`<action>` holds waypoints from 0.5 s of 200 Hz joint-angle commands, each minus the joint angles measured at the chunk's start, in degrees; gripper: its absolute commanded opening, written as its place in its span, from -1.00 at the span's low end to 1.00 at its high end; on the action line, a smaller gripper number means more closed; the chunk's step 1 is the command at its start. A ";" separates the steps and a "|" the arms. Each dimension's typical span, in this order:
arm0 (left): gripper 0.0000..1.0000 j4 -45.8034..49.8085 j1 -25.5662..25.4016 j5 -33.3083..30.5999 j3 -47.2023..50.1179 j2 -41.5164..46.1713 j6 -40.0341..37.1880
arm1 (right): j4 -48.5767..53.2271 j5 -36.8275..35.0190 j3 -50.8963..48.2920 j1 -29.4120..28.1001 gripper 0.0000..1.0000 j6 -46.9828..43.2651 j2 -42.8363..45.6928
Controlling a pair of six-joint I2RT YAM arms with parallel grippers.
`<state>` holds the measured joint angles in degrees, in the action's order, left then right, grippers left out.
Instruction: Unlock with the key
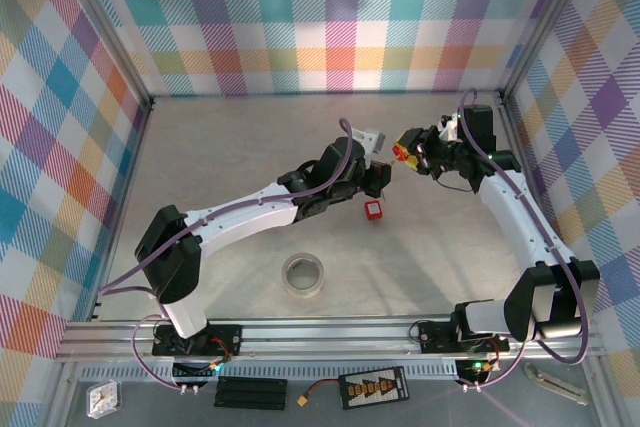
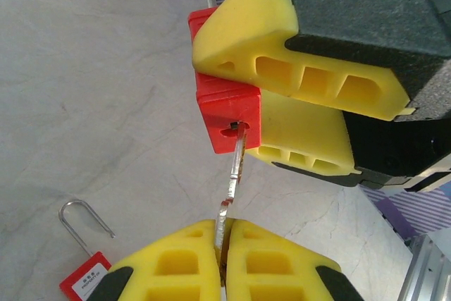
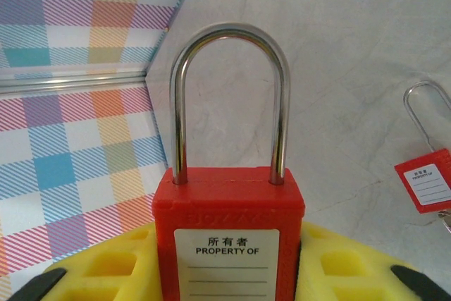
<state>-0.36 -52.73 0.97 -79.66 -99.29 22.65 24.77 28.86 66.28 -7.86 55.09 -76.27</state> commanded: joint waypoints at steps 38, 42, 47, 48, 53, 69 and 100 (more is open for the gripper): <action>-1.00 -7.98 3.92 7.38 -1.34 -1.10 9.05 | -0.90 0.52 -1.62 -2.49 -0.95 0.92 2.24; -1.00 -8.42 4.00 7.81 -1.44 -1.16 9.41 | -1.07 0.42 -1.75 -2.63 -0.95 1.06 2.34; -1.00 -9.04 4.03 8.36 -1.61 -1.38 9.92 | -1.23 0.21 -1.98 -2.81 -0.95 1.44 2.44; -1.00 -9.22 4.08 8.53 -1.67 -1.45 10.02 | -1.31 0.13 -2.05 -2.84 -0.95 1.57 2.48; -1.00 -9.88 4.10 9.08 -1.80 -1.76 10.56 | -1.70 0.06 -2.42 -3.02 -0.95 1.99 2.67; -1.00 -12.17 4.08 10.51 -2.08 -2.72 12.58 | -3.55 0.35 -3.38 -3.42 -0.97 3.88 2.97; -1.00 -16.28 5.04 11.79 -1.23 -4.05 16.39 | -4.12 0.57 -3.73 -4.80 -0.97 4.84 2.97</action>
<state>-5.48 -49.23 11.20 -79.66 -101.71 34.46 19.79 23.40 63.72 -9.19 58.06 -75.16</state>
